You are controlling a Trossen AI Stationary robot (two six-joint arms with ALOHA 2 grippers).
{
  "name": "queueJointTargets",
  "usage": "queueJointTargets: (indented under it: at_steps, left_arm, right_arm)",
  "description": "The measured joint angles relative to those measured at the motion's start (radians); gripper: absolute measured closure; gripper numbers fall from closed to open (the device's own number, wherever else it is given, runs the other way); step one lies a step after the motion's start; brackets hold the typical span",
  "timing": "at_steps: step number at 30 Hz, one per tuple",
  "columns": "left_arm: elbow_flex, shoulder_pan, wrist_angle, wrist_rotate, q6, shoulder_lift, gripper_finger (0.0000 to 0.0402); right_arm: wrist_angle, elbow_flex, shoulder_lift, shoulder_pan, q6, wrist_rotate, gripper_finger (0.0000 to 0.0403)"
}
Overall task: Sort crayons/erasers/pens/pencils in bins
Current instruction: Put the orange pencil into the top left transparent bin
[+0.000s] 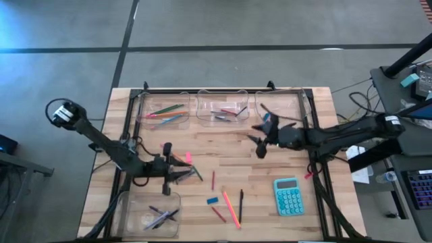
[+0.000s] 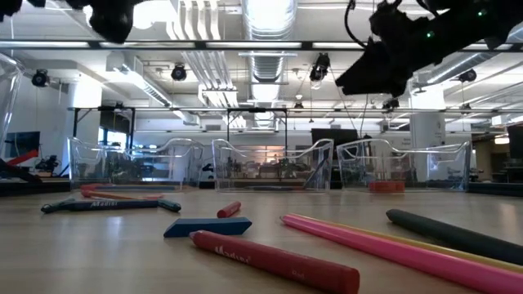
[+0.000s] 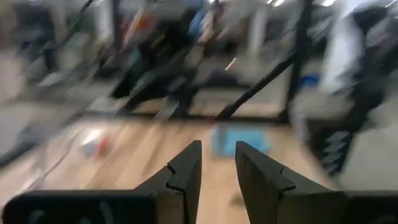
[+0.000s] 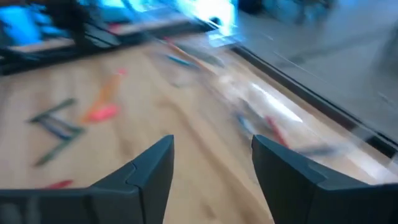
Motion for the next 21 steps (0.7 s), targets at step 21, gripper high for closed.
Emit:
queueJointTargets:
  at_steps: [21]
  left_arm:
    - [0.207,0.328,-1.338,0.374,-0.446,-0.08,0.0251]
  right_arm:
    - [0.197,0.04,0.198,0.128,-0.099,0.0,0.0209]
